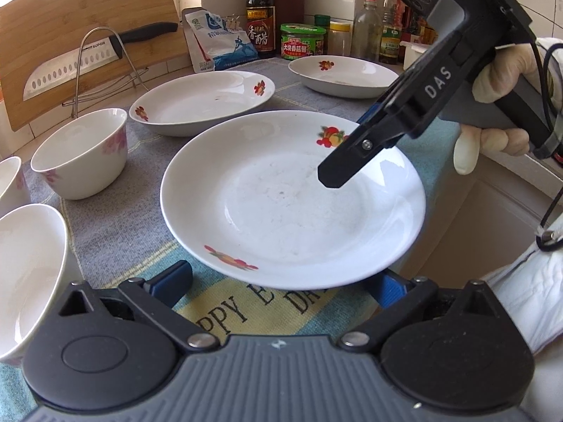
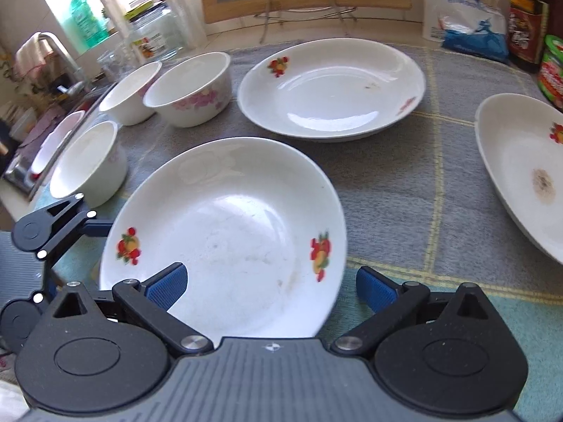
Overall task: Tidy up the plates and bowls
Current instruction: 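Grip the rim of the large fruit-print plate with the right tool, then lift the fruit-print plate and carry it over the stained plate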
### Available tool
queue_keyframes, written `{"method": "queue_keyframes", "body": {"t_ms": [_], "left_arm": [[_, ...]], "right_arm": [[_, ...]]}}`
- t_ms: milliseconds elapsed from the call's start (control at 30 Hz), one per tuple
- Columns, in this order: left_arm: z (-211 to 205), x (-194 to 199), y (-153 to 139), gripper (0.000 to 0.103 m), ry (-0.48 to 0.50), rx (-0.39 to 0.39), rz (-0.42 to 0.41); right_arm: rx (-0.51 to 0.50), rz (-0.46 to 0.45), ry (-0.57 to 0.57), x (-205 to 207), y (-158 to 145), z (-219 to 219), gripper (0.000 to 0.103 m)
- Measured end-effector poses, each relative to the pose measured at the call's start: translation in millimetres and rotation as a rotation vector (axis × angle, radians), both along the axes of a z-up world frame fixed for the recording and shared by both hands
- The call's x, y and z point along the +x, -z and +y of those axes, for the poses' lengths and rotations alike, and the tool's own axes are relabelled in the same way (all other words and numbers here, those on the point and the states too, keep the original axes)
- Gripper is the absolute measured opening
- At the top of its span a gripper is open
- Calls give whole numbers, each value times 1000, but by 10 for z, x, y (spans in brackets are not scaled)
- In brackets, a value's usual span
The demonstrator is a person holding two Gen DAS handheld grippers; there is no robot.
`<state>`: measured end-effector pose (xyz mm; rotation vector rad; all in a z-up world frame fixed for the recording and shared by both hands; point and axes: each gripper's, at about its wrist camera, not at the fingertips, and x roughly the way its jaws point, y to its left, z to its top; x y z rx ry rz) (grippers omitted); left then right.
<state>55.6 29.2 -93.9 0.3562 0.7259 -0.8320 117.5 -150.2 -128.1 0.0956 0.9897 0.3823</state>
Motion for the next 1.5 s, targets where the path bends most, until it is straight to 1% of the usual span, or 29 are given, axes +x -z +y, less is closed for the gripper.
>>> {"method": "queue_keyframes", "body": {"t_ms": [100,200,300,433,500,633,800,900,1067,1267,1500], "left_arm": [[7,6,4,103,10,-7,-5],[-1,18,-2,103,18,-4,-2],[1,17,-2,103,22,-2,0],[1,32,-3,103,31,-2,0],[4,38,0,103,36,-3,0],[-1,49,1,103,47,0,-3],[-13,39,-7,103,70,8,-20],[-24,42,-14,103,80,11,-30],[-31,51,-24,103,96,14,-31],[-33,60,-33,102,101,16,-24],[-38,89,-53,101,95,9,-2]], "right_arm": [[1,-19,-70,54,-48,22,103],[58,-1,-64,136,-65,-35,103],[86,57,-70,234,-54,-81,103],[68,88,-87,336,-31,-91,103],[108,93,-97,363,-33,-117,103],[143,99,-109,412,-34,-139,103],[184,136,-139,489,-45,-168,103],[192,151,-152,516,-43,-173,102],[237,193,-145,571,-44,-236,100],[240,235,-158,626,-49,-231,99],[229,233,-162,640,-63,-209,100]]}}
